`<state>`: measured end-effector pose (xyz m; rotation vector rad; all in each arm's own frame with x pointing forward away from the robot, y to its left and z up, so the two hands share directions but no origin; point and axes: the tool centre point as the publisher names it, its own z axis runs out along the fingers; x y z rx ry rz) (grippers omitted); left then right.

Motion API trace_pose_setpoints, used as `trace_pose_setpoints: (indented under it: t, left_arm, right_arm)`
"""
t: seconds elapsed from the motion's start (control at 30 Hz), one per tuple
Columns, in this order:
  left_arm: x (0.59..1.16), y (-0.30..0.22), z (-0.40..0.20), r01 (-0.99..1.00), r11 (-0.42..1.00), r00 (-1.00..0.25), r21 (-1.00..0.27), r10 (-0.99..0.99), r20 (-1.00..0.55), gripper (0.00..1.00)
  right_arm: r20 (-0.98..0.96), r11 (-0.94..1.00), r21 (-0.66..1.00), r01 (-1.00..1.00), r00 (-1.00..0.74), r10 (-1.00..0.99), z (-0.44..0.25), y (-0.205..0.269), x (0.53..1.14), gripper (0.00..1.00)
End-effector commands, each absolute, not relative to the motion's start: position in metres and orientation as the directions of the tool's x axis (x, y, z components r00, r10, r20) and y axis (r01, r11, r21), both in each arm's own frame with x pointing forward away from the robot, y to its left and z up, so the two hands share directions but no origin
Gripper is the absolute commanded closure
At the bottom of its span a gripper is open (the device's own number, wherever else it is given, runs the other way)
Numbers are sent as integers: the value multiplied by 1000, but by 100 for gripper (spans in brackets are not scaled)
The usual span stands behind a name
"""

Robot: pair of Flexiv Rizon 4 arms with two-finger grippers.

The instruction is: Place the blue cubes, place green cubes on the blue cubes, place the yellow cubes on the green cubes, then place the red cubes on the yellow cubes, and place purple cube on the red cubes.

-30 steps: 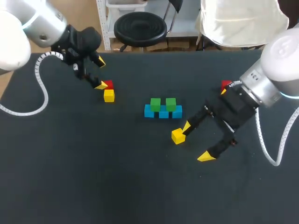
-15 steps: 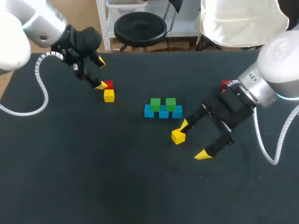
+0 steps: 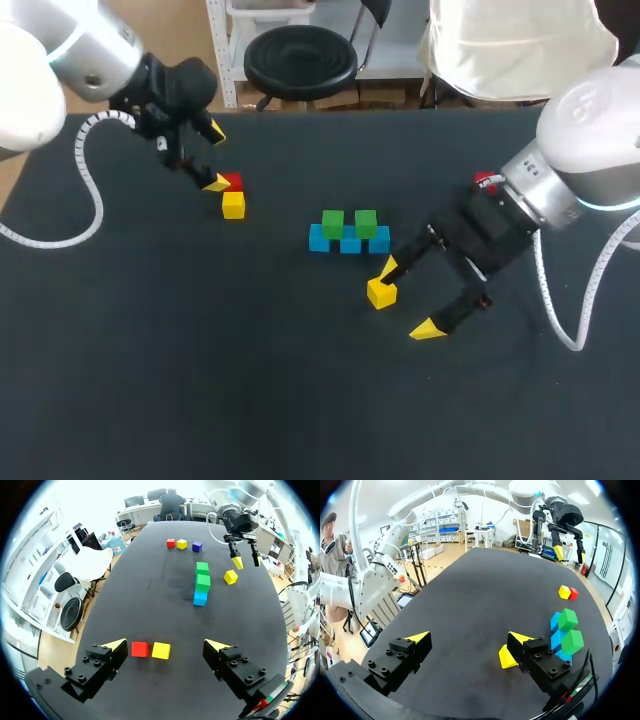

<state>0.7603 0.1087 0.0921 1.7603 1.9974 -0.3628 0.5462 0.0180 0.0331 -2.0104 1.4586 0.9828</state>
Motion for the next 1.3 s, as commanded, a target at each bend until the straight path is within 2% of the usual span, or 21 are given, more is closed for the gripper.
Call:
trace_pose_setpoints:
  t: [0.03,0.27,0.33,0.37,0.43,0.47,0.5,0.53,0.57,0.6,0.63,1.3]
  left_arm:
    - [760,110,92,984,148,-80,99,864,-498,0]
    - [760,110,92,984,148,-80,99,864,-498,0]
    - [760,110,92,984,148,-80,99,864,-498,0]
    - [760,110,92,984,148,-80,99,864,-498,0]
    - [760,110,92,984,148,-80,99,864,-498,0]
    - [760,110,92,984,148,-80,99,864,-498,0]
    - [760,110,92,984,148,-80,99,864,-498,0]
    - [760,110,92,984,148,-80,99,864,-498,0]
    - [760,110,92,984,148,-80,99,864,-498,0]
    - [760,110,92,984,148,-80,99,864,-498,0]
    - [760,110,92,984,148,-80,99,864,-498,0]
    - [760,110,92,984,148,-80,99,864,-498,0]
  right_arm:
    - [-772,-329,43,-943,178,-611,31,21,549,0]
    - [-769,-334,47,-941,179,-614,29,23,552,2]
    - [-769,-331,48,-943,176,-615,28,22,552,15]
    - [-769,-328,51,-943,173,-615,28,22,552,18]
    - [-770,-323,54,-945,166,-616,27,22,552,38]
    - [-772,-318,55,-947,162,-615,27,22,552,38]
    - [-772,-317,54,-947,161,-615,26,21,552,26]
    - [-772,-316,56,-947,160,-615,26,21,552,21]
    - [-772,-316,57,-947,158,-616,26,21,552,21]
    - [-773,-315,55,-948,159,-614,26,21,552,13]
    - [-773,-313,55,-948,158,-615,26,21,552,1]
    - [-767,-287,43,-957,152,-623,25,23,568,0]
